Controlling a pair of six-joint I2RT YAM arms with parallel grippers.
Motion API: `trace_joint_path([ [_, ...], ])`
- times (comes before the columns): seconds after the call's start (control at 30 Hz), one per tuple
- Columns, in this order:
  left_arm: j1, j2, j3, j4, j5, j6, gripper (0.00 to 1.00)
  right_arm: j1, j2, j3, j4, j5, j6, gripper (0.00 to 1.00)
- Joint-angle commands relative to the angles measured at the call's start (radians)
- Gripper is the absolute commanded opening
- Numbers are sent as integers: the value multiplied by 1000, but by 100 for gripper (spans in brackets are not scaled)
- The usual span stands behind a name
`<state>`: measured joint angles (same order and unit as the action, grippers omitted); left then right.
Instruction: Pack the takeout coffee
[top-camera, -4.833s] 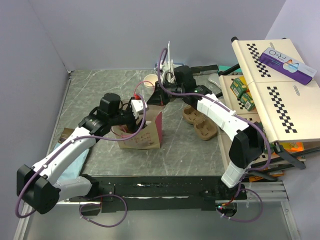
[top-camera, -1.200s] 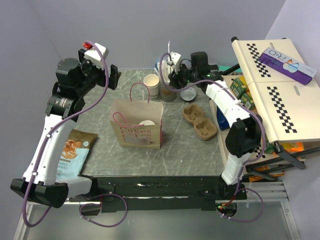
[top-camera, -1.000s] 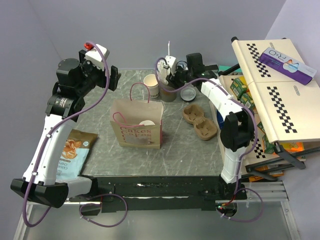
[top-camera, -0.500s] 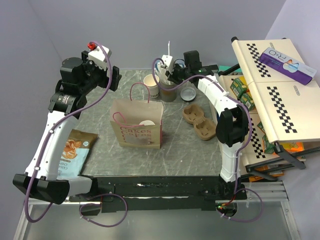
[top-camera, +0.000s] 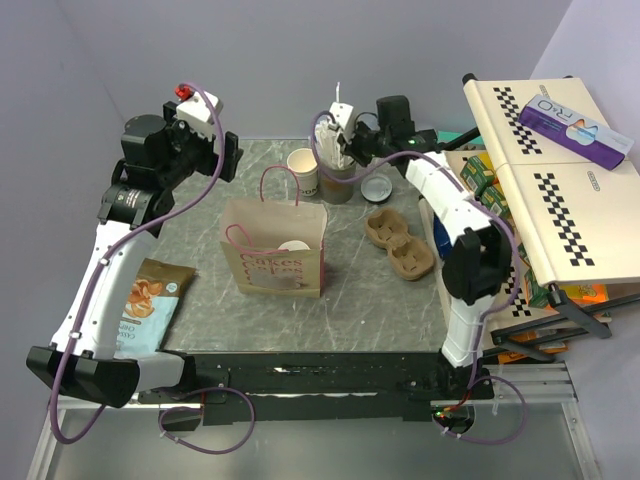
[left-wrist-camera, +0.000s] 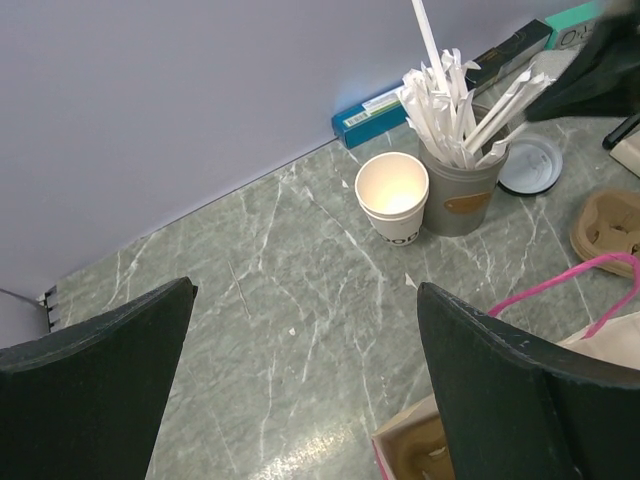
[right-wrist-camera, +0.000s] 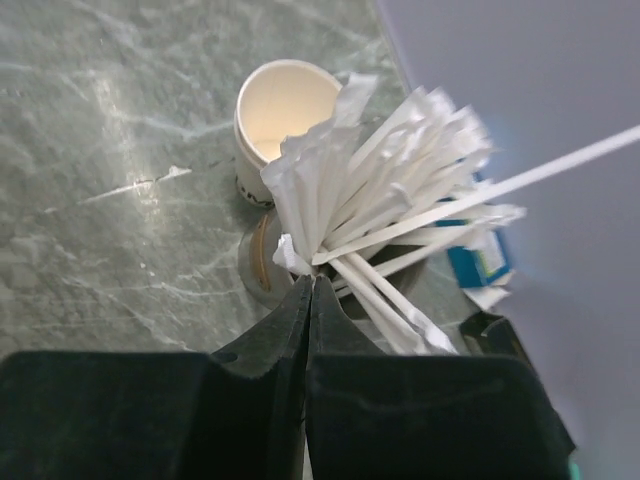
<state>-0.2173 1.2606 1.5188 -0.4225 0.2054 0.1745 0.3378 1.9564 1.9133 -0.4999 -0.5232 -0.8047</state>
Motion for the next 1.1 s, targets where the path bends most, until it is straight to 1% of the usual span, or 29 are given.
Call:
trace_joint_path([
  [0.0, 6, -29, -22, 59, 3, -13, 100, 0, -200, -14, 50, -8, 56, 0],
  [0.17, 6, -24, -26, 82, -26, -24, 99, 1, -296, 53, 15, -9, 134, 0],
  [0.27, 6, -13, -19, 96, -67, -30, 100, 1, -352, 93, 12, -23, 203, 0],
  [0.4, 4, -6, -28, 116, -103, -33, 100, -2, -421, 179, 12, -84, 357, 0],
  [0.5, 6, -6, -39, 126, -129, -38, 100, 0, -456, 237, 20, -194, 476, 0],
  [0.53, 4, -7, -45, 129, -145, -41, 99, 1, -465, 243, 30, -266, 508, 0],
  [0.57, 6, -4, -46, 136, -156, -47, 99, 0, -476, 243, 67, -297, 592, 0],
  [0.63, 6, -6, -52, 145, -176, -59, 99, 3, -501, 236, 110, -394, 683, 0],
  [0.67, 7, -7, -54, 148, -191, -61, 99, 1, -504, 233, 129, -437, 776, 0],
  [0.7, 9, -7, -55, 149, -201, -66, 99, 3, -502, 222, 165, -478, 829, 0],
  [0.77, 15, -10, -57, 152, -202, -72, 99, 20, -488, 216, 153, -576, 883, 0],
  [0.87, 30, -18, -57, 156, -202, -78, 99, 55, -479, 144, 109, -635, 872, 0],
  [0.93, 36, -20, -58, 153, -202, -81, 99, 98, -476, 116, 49, -614, 828, 0],
  [0.97, 41, -26, -58, 153, -202, -82, 99, 121, -467, 107, 23, -600, 756, 0],
  [1.0, 42, -27, -60, 149, -201, -82, 99, 141, -461, 107, -14, -557, 719, 0],
  [1.03, 42, -30, -60, 148, -202, -82, 99, 162, -452, 112, -87, -531, 676, 0],
  [1.07, 44, -35, -62, 146, -202, -81, 99, 206, -438, 115, -121, -514, 594, 0],
])
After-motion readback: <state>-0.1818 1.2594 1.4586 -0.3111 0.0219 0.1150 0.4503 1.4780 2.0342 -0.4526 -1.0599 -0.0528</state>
